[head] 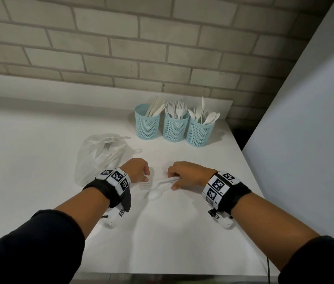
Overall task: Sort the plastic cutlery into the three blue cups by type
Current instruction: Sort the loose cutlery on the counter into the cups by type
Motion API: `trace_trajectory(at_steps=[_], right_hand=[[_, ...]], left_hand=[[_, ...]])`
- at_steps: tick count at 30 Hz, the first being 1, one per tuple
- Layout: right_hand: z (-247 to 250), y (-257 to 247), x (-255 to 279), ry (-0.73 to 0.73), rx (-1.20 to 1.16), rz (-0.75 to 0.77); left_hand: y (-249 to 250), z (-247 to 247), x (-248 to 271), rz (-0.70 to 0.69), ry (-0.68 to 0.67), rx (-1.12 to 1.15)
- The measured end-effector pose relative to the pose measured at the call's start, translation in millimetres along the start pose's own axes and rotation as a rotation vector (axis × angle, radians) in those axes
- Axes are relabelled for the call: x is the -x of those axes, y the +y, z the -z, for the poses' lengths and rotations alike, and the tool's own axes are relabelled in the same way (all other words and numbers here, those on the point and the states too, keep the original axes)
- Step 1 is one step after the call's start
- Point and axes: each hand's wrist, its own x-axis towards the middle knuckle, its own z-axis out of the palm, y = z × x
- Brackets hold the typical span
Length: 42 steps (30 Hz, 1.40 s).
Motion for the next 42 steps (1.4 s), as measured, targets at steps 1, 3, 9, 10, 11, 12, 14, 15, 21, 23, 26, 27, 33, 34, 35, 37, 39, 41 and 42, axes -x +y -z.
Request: trace_trajectory(at_steps=[1,3,9,10,11,12,14,15,21,23,26,27,33,34,35,37,39,41,42], right_hand=[[-1.7,0.3,0.6,0.025,-0.006,-0.003],[-4.4,0.2,1.3,0.064,-0.003,-0.008],[-6.3,0.4,3.1,0.083,-0.11,-0.059],[-6.6,1.2,3.7,0.091,-0.171,-0.082],[-5.6,1.1,4.1,0.093,-0.255,-0.111],[-5.3,0.4,3.1,0.09,-0.373,-0.137],[-2.8,-3.5,0.4,0.084,-0.651,-0.142],[-2.0,-6.4,-1.8,0.094,-0.783,-0.133],[-0.2,-33.1,-14.2,0.183,-1.257,-0.135],[-0.7,-38.8,-21.0,0.184,-1.392,-0.168],[-0.4,-45.1,-27.1,0.168,-1.532,-0.186],[1.0,-47.2,-27.3,0.161,-1.572,-0.19],[6.7,-51.0,-28.7,0.13,-1.61,-0.199],[6.6,-51.1,-28.9,0.143,-1.611,-0.193],[6.3,-51.0,-29.3,0.167,-1.611,-0.187],[4.9,-49.7,-31.2,0.227,-1.584,-0.177],[4.8,-48.7,-32.7,0.287,-1.549,-0.177],[5.2,-46.9,-34.1,0.318,-1.51,-0.174],[5.7,-46.4,-34.6,0.321,-1.485,-0.173]], left_hand=[[0.7,1.6,1.0,0.002,-0.026,0.0],[1.2,5.8,2.1,-0.003,-0.085,0.019],[-6.8,14.6,1.6,0.156,-0.111,0.59],[-6.9,15.2,1.5,0.204,-0.107,0.778],[-6.4,16.0,1.2,0.242,-0.099,0.959],[-5.6,17.1,0.2,0.274,-0.093,1.14],[-3.4,20.9,-2.5,0.294,-0.066,1.459],[-2.1,22.2,-3.9,0.285,-0.054,1.577],[19.5,16.7,-9.7,0.24,-0.051,1.61],[25.0,13.5,-14.0,0.214,-0.035,1.486],[28.8,10.6,-17.0,0.225,-0.041,1.374],[29.9,10.9,-16.6,0.22,-0.05,1.356],[31.6,14.3,-12.1,0.152,0.006,1.401],[31.1,14.9,-12.2,0.15,0.019,1.405],[30.7,16.2,-11.5,0.148,0.031,1.402],[29.3,17.8,-11.2,0.137,0.043,1.399],[28.3,18.6,-11.5,0.118,0.044,1.415],[26.5,18.5,-14.0,0.12,0.079,1.472],[26.1,18.8,-15.6,0.125,0.102,1.513]])
